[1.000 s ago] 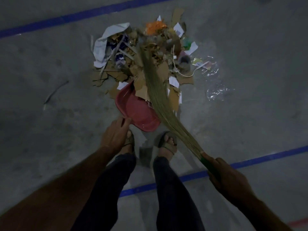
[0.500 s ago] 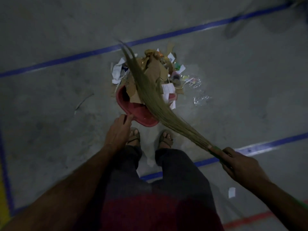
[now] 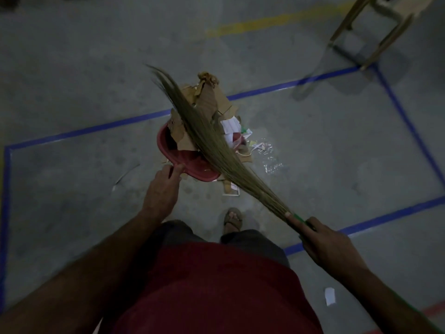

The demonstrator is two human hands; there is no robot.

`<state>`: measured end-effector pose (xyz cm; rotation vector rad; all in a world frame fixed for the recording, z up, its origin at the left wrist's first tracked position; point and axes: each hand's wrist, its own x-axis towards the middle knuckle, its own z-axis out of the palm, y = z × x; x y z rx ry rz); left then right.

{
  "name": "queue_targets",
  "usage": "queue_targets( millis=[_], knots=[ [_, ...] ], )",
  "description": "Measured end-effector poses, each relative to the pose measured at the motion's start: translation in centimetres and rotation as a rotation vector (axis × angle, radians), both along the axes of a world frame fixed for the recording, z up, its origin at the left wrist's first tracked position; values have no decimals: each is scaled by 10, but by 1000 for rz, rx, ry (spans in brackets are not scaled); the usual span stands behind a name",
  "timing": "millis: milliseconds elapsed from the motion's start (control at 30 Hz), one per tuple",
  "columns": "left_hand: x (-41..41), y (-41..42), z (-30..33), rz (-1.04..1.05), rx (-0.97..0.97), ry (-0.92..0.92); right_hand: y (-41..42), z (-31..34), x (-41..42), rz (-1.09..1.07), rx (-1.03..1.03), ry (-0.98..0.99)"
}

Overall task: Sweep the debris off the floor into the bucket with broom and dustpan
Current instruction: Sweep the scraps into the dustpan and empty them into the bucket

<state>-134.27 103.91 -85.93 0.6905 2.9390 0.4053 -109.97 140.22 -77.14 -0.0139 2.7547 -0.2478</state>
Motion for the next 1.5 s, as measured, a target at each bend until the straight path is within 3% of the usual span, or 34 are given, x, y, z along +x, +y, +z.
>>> queue_targets(
  millis=[333, 700, 1133, 1500],
  knots=[
    [39, -71, 10, -115, 20, 69, -115, 7, 89, -126, 45, 62],
    [126, -166, 25, -377, -24, 17, -289, 21, 251, -364, 39, 48],
    [249, -109, 37, -779, -26, 7, -394, 36, 439, -750, 66, 5],
    [482, -50, 35, -1209, 1, -47, -516, 31, 665, -1188, 109, -13]
  ],
)
